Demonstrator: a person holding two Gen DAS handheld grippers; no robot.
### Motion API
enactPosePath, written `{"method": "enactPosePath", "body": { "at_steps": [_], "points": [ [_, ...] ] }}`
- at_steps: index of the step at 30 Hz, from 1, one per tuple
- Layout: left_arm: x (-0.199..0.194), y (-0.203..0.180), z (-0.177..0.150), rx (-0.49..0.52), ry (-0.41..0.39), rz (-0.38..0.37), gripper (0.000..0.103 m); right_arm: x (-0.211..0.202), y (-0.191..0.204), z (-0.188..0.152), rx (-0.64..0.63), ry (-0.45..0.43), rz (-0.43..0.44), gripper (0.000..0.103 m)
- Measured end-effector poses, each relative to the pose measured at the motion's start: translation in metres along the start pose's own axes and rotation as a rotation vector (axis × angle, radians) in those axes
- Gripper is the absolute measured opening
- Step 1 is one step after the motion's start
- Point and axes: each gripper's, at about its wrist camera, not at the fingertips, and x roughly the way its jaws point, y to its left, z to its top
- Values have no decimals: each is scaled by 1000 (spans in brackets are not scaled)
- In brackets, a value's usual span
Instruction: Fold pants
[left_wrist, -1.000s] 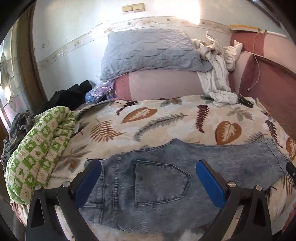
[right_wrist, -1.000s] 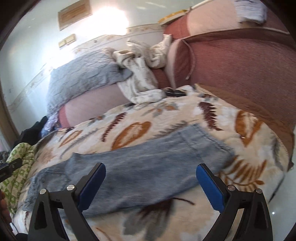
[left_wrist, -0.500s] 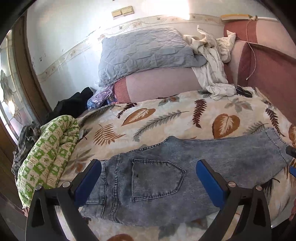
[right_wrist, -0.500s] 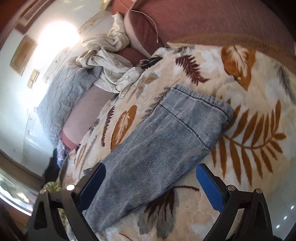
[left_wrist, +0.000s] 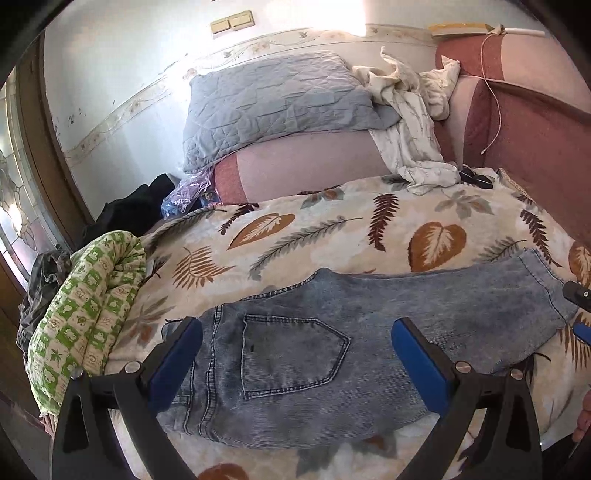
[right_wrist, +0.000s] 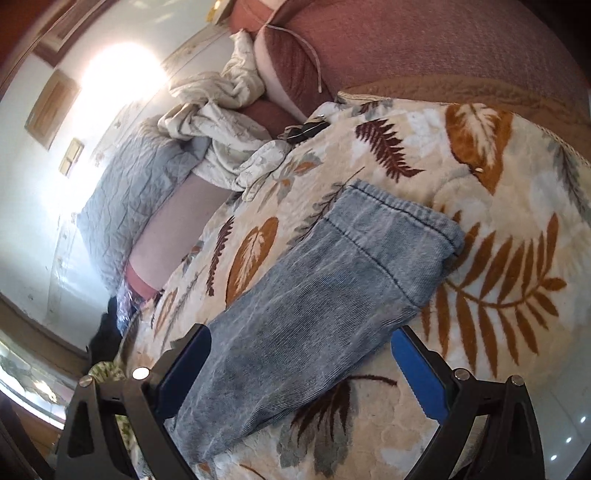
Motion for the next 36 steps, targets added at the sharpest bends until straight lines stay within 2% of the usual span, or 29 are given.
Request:
{"method": "enactPosePath", "body": {
  "at_steps": [7,17,23,27,36],
  "points": [
    [6,14,-3,-42,3,1,102,18,37,-9,-135,13,-30,100],
    [12,32,-11,-64,24,30,102,53,101,-33,-282,87,12,100],
    [16,41,-13,-70,37,58,102,70,138,-35,-451,46,-37,100],
    [22,43,-12,-75,45,72,102,76,136,-35,-441,86,-20,100],
    [36,33,-11,-62,62,62,102,67,119,-24,-444,64,-44,100]
  ]
}}
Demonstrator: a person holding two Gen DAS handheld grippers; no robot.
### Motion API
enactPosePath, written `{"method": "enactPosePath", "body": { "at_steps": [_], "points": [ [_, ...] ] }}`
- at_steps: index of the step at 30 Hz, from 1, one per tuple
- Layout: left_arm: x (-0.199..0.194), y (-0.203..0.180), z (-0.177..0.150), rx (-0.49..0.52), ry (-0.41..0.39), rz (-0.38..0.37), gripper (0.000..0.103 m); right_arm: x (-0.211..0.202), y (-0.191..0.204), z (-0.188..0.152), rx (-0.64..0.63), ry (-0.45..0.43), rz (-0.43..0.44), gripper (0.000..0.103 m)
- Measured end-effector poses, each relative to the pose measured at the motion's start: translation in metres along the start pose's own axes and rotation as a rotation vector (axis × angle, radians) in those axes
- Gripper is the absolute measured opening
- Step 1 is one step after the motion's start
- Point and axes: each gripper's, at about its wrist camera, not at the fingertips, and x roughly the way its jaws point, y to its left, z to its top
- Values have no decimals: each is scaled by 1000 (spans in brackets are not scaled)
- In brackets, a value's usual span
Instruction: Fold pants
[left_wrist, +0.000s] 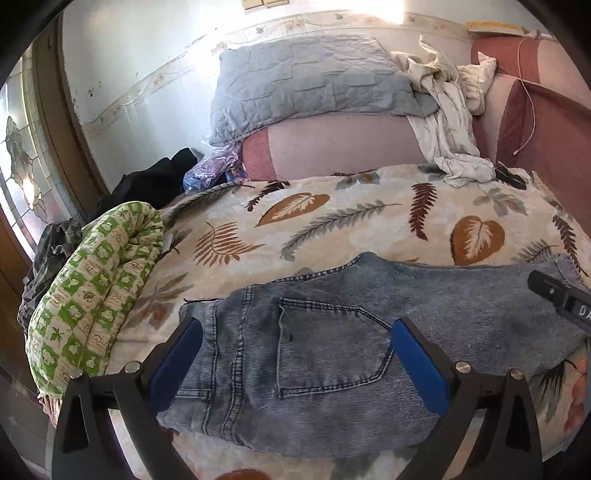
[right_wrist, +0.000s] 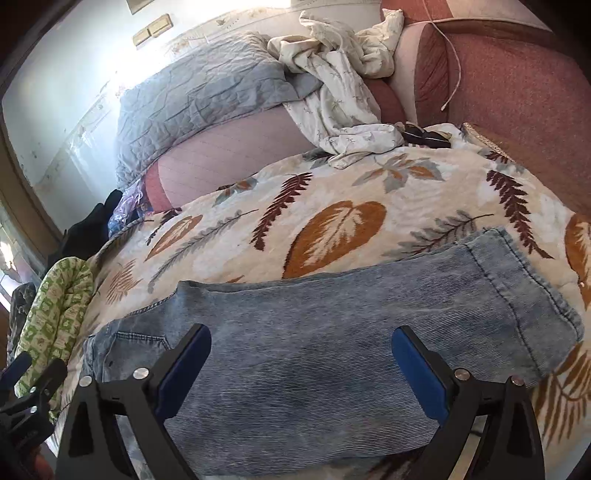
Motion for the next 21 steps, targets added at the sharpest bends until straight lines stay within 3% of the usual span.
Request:
{"method": "enactPosePath", "body": {
  "at_steps": [9,21],
  "points": [
    [5,-29,5,42,2,-27,102,-9,-57,6,121,0,-17,100],
    [7,-107,32,155,-15,-99,102,-31,-131,4,320,-29,-16,100]
  ]
}}
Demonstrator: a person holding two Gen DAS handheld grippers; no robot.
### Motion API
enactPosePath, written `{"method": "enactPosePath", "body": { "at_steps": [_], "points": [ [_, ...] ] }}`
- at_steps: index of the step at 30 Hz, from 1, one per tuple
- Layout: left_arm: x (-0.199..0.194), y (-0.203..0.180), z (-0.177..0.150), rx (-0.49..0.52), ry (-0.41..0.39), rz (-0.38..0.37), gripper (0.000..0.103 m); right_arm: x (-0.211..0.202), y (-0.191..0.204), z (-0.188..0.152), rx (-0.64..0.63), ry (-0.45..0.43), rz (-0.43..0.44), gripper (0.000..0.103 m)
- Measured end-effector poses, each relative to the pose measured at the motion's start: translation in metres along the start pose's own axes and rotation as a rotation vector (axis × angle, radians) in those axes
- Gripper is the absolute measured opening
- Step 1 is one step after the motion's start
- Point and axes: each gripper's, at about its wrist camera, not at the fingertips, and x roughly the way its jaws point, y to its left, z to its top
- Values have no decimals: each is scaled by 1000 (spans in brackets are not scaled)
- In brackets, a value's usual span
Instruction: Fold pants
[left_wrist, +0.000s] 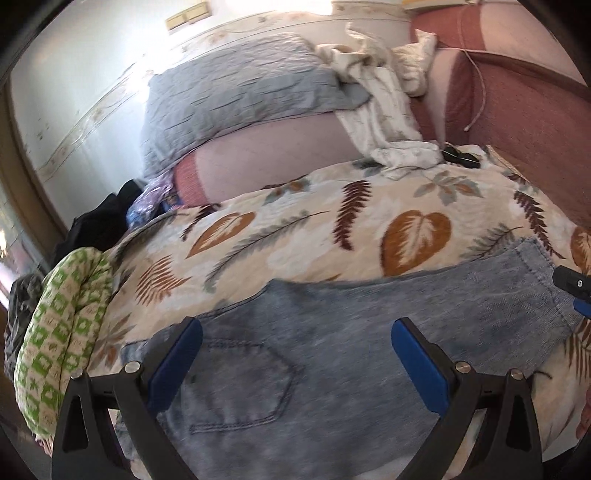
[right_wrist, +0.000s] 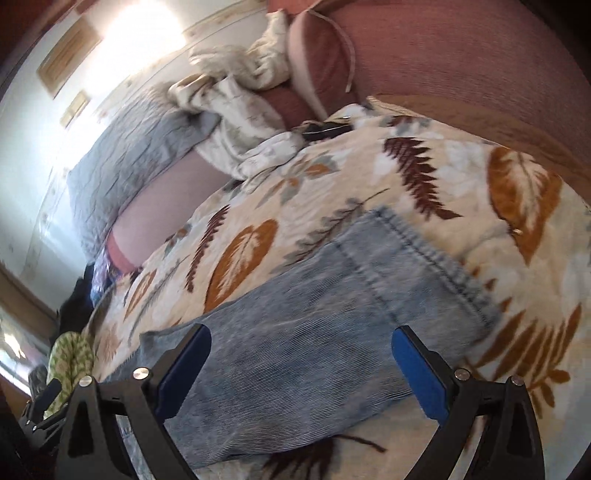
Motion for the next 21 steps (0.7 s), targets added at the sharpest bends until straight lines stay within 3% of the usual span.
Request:
{"method": "enactPosePath", "body": {
  "at_steps": [11,21],
  "points": [
    [17,-58,24,59,29,-31,102,-3,-19,6,91,3,16,100],
    [28,-80,25,82,61,-35,102,-2,-23,4,123,16,34,100]
  ]
}}
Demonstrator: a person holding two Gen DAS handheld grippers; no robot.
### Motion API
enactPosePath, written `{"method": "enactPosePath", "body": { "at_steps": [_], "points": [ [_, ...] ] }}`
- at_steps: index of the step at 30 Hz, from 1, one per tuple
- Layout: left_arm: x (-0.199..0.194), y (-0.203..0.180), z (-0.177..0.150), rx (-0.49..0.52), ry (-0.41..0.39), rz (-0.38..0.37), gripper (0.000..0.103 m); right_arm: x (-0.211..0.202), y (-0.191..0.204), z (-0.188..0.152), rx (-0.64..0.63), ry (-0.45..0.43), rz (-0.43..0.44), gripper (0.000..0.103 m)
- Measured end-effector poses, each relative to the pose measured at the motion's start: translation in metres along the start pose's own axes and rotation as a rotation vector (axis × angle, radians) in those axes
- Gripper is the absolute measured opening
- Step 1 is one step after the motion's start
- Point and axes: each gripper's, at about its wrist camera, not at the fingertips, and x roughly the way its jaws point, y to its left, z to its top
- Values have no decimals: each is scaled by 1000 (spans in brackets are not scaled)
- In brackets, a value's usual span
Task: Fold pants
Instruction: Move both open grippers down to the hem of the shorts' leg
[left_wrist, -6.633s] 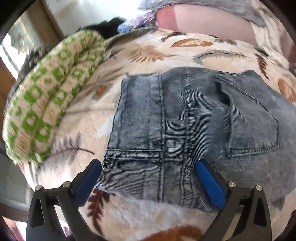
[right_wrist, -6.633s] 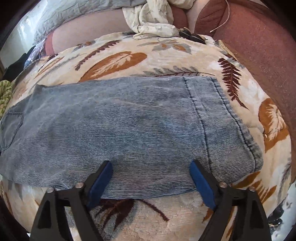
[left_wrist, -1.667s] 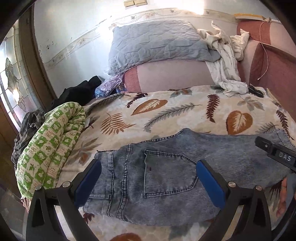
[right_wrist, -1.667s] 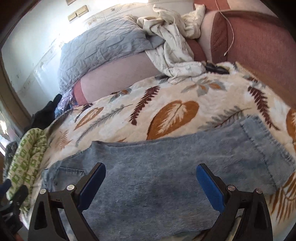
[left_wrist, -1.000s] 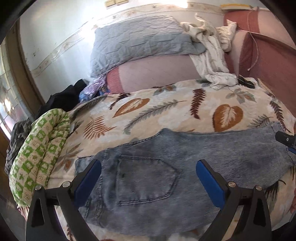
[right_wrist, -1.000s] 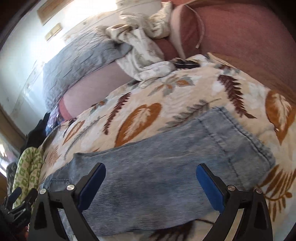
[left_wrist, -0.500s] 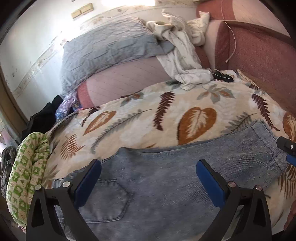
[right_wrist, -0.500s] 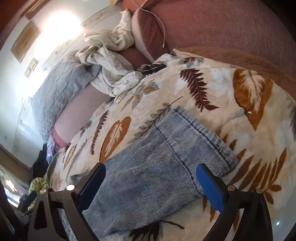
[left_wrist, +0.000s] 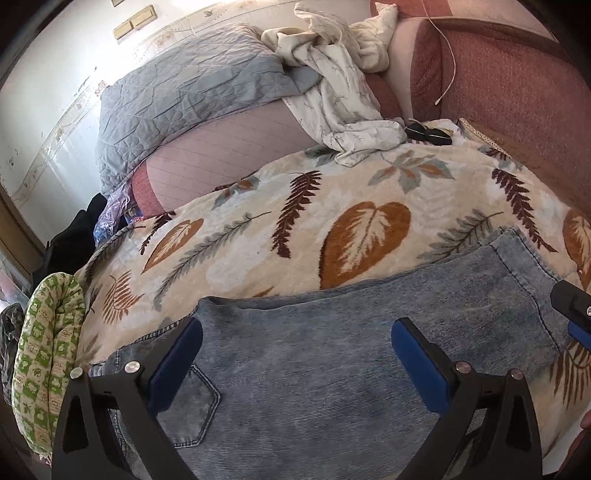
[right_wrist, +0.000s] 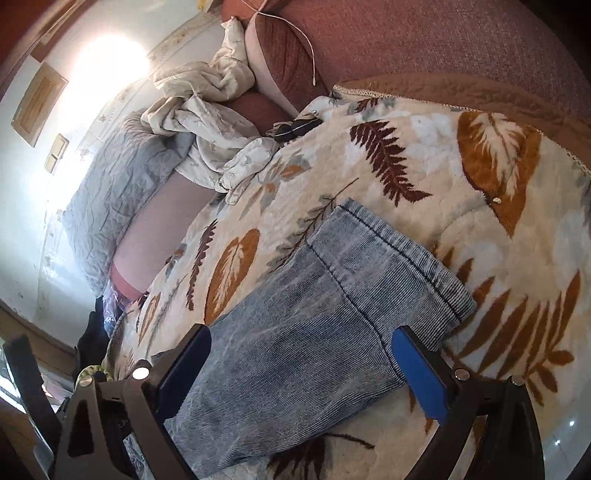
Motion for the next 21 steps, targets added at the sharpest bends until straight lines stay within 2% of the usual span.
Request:
{"method": "enactPosePath", "body": {
  "at_steps": [5,7,9,11,16,21],
  "points": [
    [4,-6,-3,16,21,-14,102,-3,-1,2,-18,1,-18,100],
    [6,-14,1,59,17,-18,102,-9,-20,5,60,-12,-24,100],
    [10,-23,7,111,3,-21,102,-12,-45,8,164,2,20,100],
    [14,-31,15,148,-7,-34,102,-13,-64,9,237,8,23,100],
    [34,-58,37,250,12,-126,102,-16,-90,13,333,10,79,100],
    [49,-90,56,332,38,-246,102,-14,-116,11,443,28,171,100]
  ]
}}
